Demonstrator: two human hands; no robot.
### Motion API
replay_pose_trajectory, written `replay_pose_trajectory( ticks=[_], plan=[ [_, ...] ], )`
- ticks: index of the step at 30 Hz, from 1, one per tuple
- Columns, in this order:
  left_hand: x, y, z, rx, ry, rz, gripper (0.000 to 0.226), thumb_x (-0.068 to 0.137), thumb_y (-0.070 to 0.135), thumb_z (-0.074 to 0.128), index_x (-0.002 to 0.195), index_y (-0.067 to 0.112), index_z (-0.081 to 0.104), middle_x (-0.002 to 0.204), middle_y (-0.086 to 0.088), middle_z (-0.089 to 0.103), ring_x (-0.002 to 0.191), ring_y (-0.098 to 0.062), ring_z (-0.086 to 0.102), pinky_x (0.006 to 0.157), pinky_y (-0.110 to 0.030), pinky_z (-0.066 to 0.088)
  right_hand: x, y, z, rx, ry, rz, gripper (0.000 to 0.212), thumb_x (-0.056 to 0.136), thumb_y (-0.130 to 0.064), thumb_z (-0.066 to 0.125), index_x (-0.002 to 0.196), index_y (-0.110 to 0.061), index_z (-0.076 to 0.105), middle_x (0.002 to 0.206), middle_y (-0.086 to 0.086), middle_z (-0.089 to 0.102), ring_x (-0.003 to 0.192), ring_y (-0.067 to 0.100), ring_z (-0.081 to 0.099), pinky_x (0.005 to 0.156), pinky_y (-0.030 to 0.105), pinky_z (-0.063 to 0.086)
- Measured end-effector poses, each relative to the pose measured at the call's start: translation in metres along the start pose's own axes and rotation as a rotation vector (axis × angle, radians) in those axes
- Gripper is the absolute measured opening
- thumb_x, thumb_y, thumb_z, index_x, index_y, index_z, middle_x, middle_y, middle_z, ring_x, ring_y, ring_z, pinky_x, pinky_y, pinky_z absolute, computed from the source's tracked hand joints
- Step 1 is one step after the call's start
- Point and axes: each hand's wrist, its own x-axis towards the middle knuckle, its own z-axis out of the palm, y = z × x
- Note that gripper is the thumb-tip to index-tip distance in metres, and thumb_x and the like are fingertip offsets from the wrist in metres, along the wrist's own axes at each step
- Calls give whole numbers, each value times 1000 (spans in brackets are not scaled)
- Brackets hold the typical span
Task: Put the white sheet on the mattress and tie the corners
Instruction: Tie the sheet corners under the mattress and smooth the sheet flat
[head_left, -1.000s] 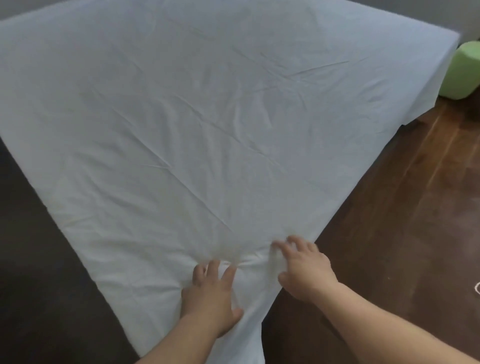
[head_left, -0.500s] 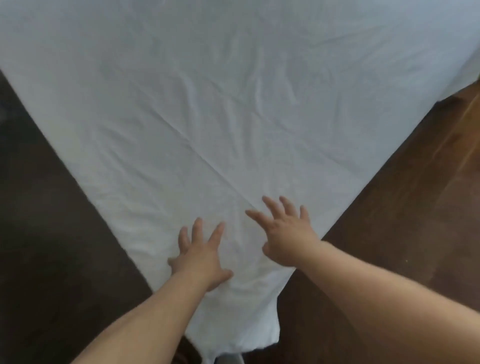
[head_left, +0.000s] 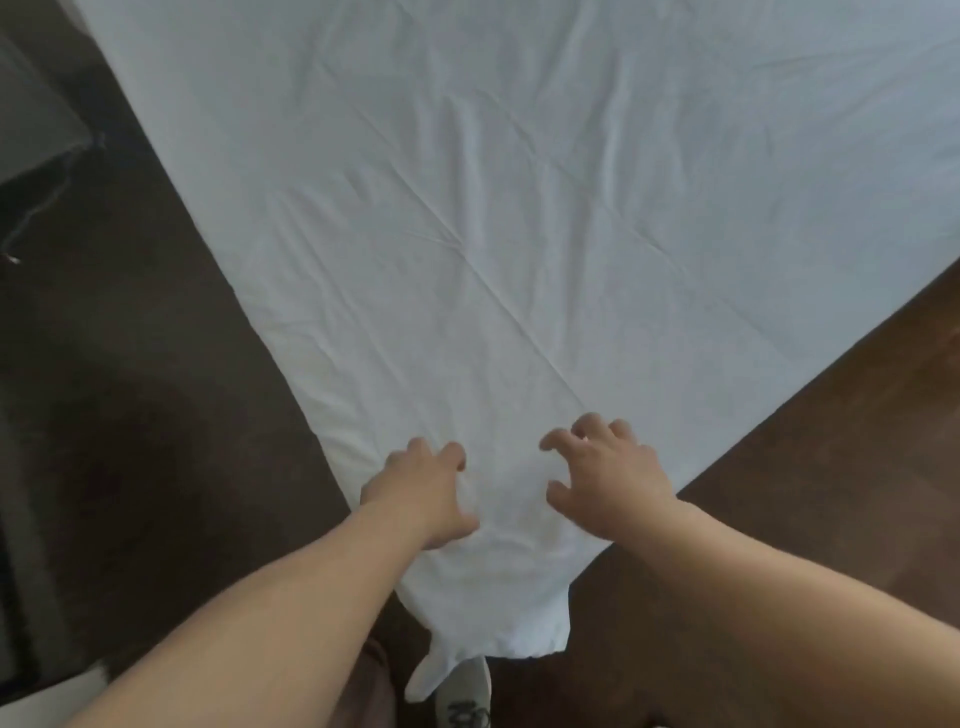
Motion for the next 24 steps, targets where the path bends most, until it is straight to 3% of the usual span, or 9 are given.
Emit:
replay_pose_trajectory(
  ticks=[3,6,9,11,12,14,17,24],
  plan=[
    [24,-17,-4,-6,138,-52,100,71,66,73,150,50,15,150,0,11,139,-34,20,100,-57,49,30,5,-2,35,16,165,67,86,-57,57,146,-52,28,152,-2,24,137,32,29,103,50,43],
    [19,-28,28,-11,92,-59,100,72,66,72,151,50,12,153,2,9,138,-34,17,100,-54,51,16,-8,30,-28,-90,141,70,77,-53,61,141,-49,33,143,-1,32,131,32,33,103,46,45],
    [-2,-31,52,15,-8,39,93,73,62,71,151,45,22,149,1,19,133,-33,31,101,-47,51,-26,-26,51,-74,-293,44,62,78,-50,61,137,-44,42,136,-2,36,124,29,38,98,43,47],
    [-24,-40,44,-35,-182,63,91,72,63,72,150,41,30,147,1,34,127,-30,48,99,-46,52,-50,-42,41,-90,-560,2,56,86,-49,59,141,-39,49,145,0,36,130,30,38,105,47,45],
    [-37,-48,33,-71,-241,63,93,72,65,71,151,40,30,147,0,41,125,-29,54,100,-45,52,-58,-51,31,-79,-608,-23,54,90,-47,58,143,-37,50,152,0,34,134,30,38,109,49,43],
    [-61,-64,6,-136,-252,69,93,76,64,68,155,40,25,152,0,43,128,-27,55,103,-44,51,-65,-66,0,-27,-526,-27,55,93,-42,57,147,-36,47,162,-3,25,141,27,37,112,47,41],
    [-100,-98,-68,-194,-99,94,85,84,57,65,157,39,25,158,2,36,133,-24,52,105,-41,50,-65,-95,-78,-34,-259,36,57,95,-42,55,150,-37,41,164,-6,20,142,25,36,109,44,44],
    [-222,-188,-272,-265,287,45,74,93,55,61,156,39,27,149,0,40,116,-19,60,98,-38,53,-61,-215,-311,-25,157,-22,58,95,-40,58,150,-35,41,165,-2,17,139,30,44,107,44,45]
  ],
)
